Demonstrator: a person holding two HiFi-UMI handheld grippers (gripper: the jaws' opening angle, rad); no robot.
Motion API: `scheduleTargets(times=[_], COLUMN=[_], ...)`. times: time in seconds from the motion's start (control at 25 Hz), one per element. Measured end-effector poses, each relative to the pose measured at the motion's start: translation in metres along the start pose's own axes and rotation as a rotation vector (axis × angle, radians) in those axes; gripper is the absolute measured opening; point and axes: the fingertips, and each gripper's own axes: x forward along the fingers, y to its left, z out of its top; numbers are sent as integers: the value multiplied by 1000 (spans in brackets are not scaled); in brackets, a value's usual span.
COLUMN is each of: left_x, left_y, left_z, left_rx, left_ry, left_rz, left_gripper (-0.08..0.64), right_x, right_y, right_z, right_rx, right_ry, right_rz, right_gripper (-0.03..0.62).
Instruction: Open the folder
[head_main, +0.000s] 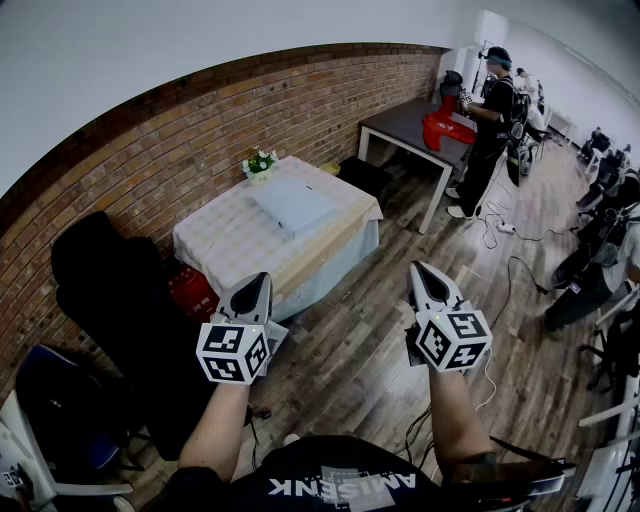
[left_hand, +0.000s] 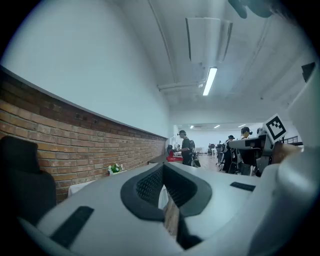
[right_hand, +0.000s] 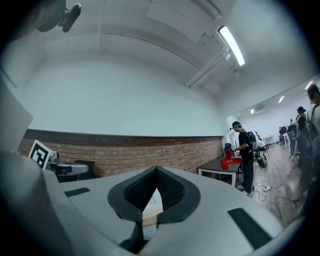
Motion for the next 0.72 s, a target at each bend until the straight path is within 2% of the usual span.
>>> scheduleTargets(times=[0.4,0.72], left_x=[2,-2], left_y=[16,32], left_z=[4,4], left_rx=[2,5], left_ry=[-8,-19], left_rz=[-3,-17], left_gripper=[12,12], right_x=[14,21], right_y=[15,31], right_z=[3,3], right_rx=[-7,31], right_ry=[3,-13], right_rz=[-1,-9], right_gripper=[40,41])
